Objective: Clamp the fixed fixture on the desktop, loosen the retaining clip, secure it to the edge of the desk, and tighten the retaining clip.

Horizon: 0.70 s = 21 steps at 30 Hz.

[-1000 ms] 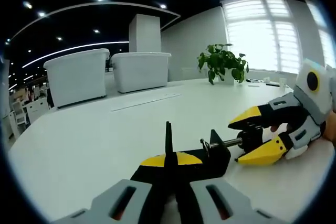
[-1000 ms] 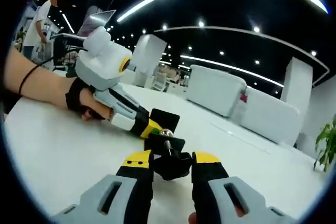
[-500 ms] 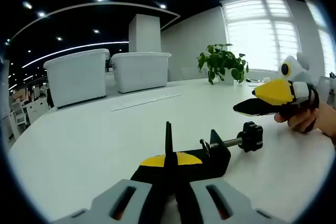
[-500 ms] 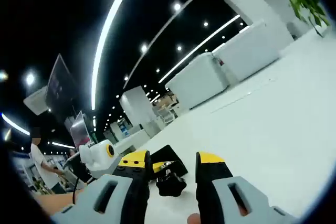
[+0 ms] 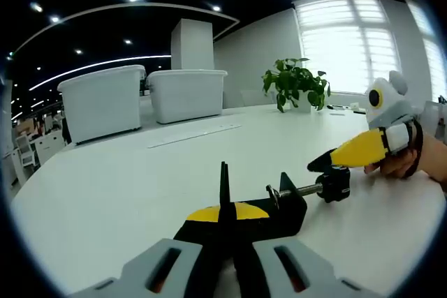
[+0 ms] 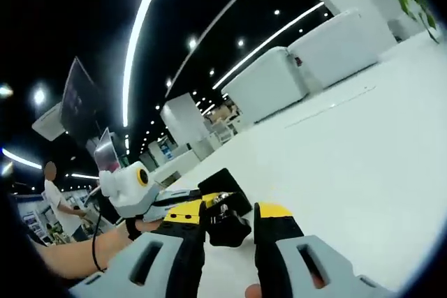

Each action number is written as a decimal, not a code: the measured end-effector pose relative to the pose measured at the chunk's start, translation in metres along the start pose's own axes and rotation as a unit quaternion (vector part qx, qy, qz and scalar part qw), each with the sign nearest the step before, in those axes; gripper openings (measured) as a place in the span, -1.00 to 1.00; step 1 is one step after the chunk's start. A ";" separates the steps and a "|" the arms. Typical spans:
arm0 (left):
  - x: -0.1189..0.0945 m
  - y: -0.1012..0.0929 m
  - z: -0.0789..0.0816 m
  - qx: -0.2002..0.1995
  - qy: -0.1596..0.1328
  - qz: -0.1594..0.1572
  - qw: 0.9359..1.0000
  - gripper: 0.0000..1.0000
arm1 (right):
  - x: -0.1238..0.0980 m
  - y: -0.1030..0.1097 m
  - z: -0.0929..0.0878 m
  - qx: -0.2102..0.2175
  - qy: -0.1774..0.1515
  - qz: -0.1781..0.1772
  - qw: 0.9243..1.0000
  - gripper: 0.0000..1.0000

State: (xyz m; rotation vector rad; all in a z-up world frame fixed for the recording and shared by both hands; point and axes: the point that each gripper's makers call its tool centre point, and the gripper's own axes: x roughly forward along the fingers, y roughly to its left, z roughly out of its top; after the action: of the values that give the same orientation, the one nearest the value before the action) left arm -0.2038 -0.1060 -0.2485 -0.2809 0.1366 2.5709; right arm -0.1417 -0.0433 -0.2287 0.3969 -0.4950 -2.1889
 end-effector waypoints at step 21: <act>0.001 0.002 0.000 -0.001 0.001 0.003 1.000 -0.90 | 0.003 0.008 -0.007 -0.215 -0.007 -0.037 0.976 -0.51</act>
State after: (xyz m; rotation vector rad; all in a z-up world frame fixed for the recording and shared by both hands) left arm -0.2058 -0.1073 -0.2491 -0.2835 0.1343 2.5761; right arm -0.1351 -0.0518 -0.2311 0.1647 -0.0044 -2.2940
